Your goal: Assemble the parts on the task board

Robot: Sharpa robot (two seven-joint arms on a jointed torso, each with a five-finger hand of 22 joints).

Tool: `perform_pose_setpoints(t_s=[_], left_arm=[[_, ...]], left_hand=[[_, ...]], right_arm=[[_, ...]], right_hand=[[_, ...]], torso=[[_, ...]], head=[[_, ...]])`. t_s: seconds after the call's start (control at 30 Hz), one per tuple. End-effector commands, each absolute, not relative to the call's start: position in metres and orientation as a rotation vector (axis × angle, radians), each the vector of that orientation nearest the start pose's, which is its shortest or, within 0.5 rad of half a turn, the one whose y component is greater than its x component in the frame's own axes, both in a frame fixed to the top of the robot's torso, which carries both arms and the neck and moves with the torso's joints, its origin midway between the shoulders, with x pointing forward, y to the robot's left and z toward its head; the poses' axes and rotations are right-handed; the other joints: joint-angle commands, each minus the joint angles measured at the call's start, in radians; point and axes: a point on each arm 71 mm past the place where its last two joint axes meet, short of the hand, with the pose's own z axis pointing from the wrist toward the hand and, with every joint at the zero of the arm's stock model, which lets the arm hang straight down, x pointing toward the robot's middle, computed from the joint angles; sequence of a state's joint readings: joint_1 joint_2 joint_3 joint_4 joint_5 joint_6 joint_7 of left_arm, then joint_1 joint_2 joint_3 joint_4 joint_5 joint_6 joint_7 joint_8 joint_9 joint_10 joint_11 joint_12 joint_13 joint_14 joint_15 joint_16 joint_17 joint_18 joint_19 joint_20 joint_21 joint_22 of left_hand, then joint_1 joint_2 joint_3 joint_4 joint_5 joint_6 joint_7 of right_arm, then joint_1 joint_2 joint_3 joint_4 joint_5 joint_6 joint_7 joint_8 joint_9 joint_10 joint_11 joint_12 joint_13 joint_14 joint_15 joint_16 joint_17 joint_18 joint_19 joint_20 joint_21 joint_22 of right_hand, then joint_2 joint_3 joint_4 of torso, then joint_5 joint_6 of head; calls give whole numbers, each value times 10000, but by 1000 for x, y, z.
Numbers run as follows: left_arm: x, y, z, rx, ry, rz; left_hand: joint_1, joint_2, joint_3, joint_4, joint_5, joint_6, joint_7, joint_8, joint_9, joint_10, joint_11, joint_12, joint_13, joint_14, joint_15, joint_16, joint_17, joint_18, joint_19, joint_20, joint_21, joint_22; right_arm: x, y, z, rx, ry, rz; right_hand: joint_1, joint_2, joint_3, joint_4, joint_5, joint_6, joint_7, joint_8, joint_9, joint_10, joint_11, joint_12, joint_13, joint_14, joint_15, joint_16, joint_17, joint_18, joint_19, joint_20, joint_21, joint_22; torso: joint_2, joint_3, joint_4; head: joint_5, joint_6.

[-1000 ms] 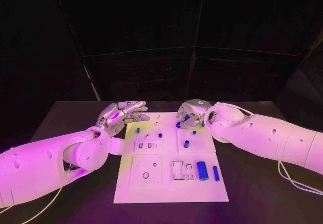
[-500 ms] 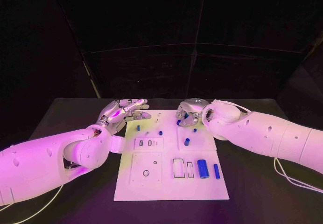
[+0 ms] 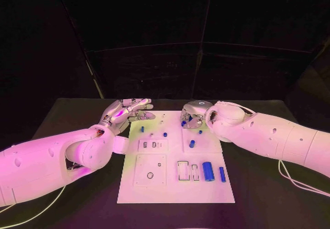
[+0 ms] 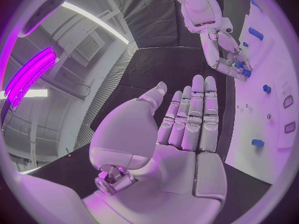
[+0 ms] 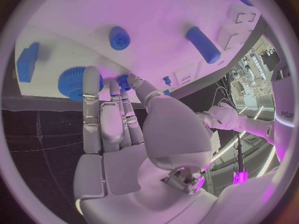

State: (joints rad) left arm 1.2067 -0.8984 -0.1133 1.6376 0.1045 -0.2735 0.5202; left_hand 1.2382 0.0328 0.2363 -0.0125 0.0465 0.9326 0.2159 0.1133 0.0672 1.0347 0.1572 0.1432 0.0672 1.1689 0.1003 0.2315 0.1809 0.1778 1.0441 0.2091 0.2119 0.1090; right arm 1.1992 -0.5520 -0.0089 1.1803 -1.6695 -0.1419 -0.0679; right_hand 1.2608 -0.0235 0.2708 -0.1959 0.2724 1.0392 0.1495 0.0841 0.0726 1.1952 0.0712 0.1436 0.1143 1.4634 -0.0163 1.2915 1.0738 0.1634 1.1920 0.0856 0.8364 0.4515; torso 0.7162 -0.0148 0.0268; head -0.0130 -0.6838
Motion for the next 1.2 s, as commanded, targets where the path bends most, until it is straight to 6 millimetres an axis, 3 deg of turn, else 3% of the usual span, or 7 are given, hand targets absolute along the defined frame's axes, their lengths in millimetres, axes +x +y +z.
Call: perform_pose_setpoints(t_s=[0.03,0.37,0.73,0.93,1.07,1.2], left_arm=[[458,202,-185,-11549,13824,-16942],[458,201,-185,-11577,13939,-16958],[458,201,-184,-11595,13974,-16932],[459,200,-184,-11569,13995,-16975],[459,198,-183,-11557,14008,-16994],[459,197,-182,-11527,14011,-17031]], left_hand=[[68,-19,54,-4,30,74,9,-17,-12,34,7,-45,-12,82,-15,71,22,58,61,2,30,-11],[46,-30,50,3,29,56,43,-38,-18,16,27,-75,-17,90,-8,75,49,52,84,-1,23,-17],[-15,-34,31,39,28,36,79,-66,-23,-2,53,-113,-20,89,8,72,87,43,109,3,5,-29],[-22,-35,28,42,29,36,80,-67,-23,-3,55,-116,-20,88,10,72,91,43,111,4,4,-30],[-22,-35,28,43,29,36,80,-67,-23,-3,55,-116,-20,88,10,72,91,43,111,4,3,-30],[-26,-35,27,45,28,37,80,-68,-22,-2,55,-117,-19,88,11,71,94,42,112,4,2,-31]], right_arm=[[541,-141,-203,-4227,17344,4890],[543,-141,-199,-3990,16841,5019],[540,-141,-184,-2630,15301,5872],[544,-132,-181,-2062,14889,5803],[549,-124,-181,-1956,14845,5819],[552,-115,-182,-1972,14961,5826]], right_hand=[[47,112,146,-28,-154,132,-11,84,15,73,7,46,7,378,11,86,53,202,-119,-7,103,36],[300,331,677,-77,-525,563,-92,232,53,251,-65,141,35,382,-37,323,322,209,-227,-40,371,196],[230,380,798,36,-751,722,-145,300,90,361,-119,210,75,394,-69,422,439,207,-262,-65,482,260],[224,371,810,44,-766,735,-152,305,94,371,-126,218,81,393,-72,425,434,207,-266,-68,498,269],[206,353,822,58,-783,734,-152,303,95,364,-126,217,82,395,-74,439,450,206,-270,-71,517,280],[191,338,855,76,-794,706,-144,284,91,321,-116,196,76,394,-71,452,459,204,-279,-72,545,297]], torso=[[6,7,-4],[3,4,4],[17,-8,-2],[38,-6,56],[62,-28,103],[76,-29,107]], head=[[35,-42],[60,-101],[56,9],[71,30],[30,47],[50,35]])
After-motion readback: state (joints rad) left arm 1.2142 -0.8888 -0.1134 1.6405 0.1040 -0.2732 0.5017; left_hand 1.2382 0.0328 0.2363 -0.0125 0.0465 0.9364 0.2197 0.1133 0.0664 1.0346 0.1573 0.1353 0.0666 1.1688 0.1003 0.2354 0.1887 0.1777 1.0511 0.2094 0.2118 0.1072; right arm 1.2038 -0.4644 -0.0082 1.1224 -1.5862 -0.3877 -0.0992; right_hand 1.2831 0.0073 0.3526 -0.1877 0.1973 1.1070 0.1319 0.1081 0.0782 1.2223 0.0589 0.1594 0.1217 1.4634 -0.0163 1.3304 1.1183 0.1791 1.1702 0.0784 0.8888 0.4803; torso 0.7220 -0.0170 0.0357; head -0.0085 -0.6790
